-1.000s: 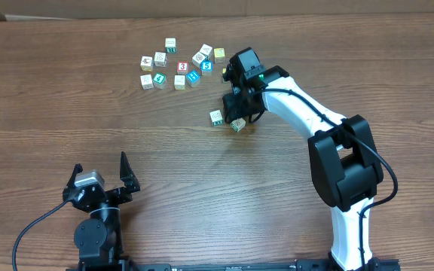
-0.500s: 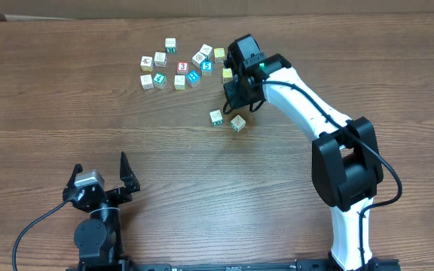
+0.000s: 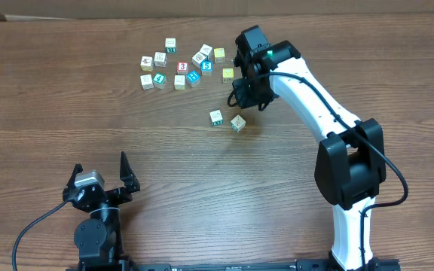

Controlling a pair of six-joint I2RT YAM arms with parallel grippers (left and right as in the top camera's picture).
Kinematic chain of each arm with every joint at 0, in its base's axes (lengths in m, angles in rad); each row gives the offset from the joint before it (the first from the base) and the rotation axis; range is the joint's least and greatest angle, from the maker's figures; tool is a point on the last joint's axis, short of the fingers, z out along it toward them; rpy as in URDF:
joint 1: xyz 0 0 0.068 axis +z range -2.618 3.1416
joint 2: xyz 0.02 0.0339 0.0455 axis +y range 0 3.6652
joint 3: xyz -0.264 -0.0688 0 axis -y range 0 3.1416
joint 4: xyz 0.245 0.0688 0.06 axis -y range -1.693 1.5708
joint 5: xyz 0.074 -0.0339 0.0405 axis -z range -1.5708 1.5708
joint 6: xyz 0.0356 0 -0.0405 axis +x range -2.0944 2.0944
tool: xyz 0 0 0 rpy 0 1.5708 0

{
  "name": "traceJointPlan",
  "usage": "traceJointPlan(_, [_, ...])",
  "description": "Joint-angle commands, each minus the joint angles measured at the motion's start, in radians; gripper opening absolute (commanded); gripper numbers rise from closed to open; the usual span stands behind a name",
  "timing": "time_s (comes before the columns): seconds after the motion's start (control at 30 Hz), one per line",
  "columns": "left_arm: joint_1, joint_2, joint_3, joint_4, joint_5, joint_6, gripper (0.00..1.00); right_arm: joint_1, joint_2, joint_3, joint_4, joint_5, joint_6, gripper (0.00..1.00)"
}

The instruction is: Form a circle

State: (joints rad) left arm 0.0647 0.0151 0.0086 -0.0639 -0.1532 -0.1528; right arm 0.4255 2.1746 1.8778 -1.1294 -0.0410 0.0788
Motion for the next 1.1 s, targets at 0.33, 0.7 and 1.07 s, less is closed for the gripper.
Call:
traceJointPlan(0.33, [-0.013,-0.010,-0.004,0.000,0.008,0.019,1.00,0.000,0.005,-0.160,0.066,-0.058,-0.063,0.54])
traceJointPlan(0.7, [-0.013,-0.010,-0.004,0.000,0.008,0.019,1.00,0.000,0.011,-0.235,0.141,-0.099,-0.111,0.55])
traceJointPlan(1.07, [-0.013,-0.010,-0.004,0.000,0.008,0.019,1.00,0.000,0.012,-0.237,0.149,-0.100,-0.110,0.45])
